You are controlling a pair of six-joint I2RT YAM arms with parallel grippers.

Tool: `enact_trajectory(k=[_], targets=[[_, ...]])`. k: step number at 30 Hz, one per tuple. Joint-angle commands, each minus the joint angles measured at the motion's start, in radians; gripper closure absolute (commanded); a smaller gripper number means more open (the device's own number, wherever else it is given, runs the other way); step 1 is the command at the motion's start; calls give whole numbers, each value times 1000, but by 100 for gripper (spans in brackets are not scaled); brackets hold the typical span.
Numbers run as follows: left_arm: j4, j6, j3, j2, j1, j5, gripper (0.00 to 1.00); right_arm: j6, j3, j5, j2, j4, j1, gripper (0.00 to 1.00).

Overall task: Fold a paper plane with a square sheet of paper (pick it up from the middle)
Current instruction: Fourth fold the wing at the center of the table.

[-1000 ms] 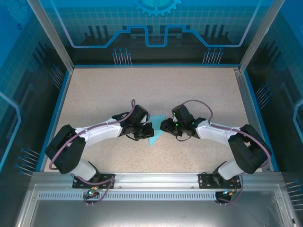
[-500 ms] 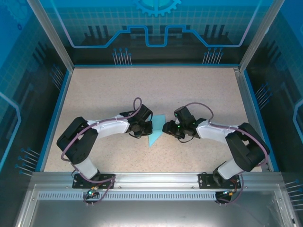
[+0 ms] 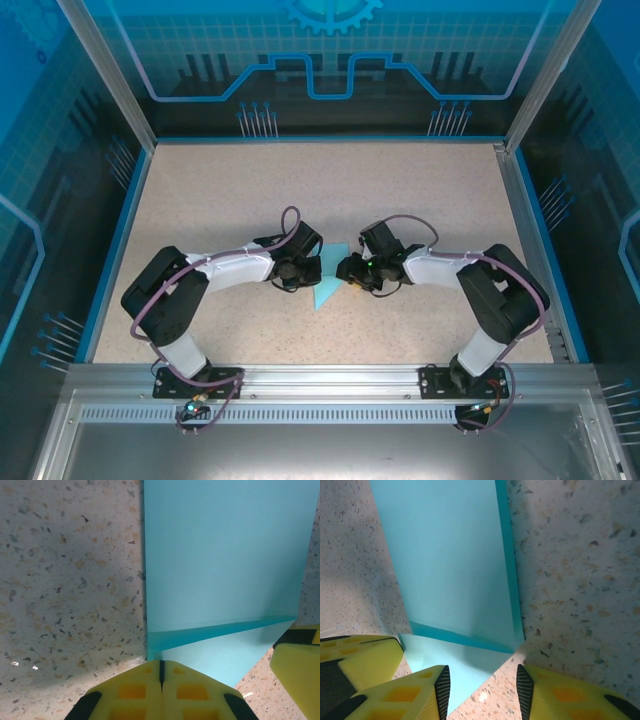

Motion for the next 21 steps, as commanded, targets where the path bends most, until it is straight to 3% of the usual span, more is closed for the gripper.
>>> enact_trajectory(k=[1, 17, 21], targets=[[-27, 14, 11, 11, 5, -15, 100, -10, 24, -36, 24, 22, -9, 58], [-24, 16, -5, -6, 11, -10, 100, -17, -20, -165, 60, 220, -4, 65], [-25, 17, -8, -11, 13, -11, 100, -16, -24, -171, 68, 224, -1, 73]])
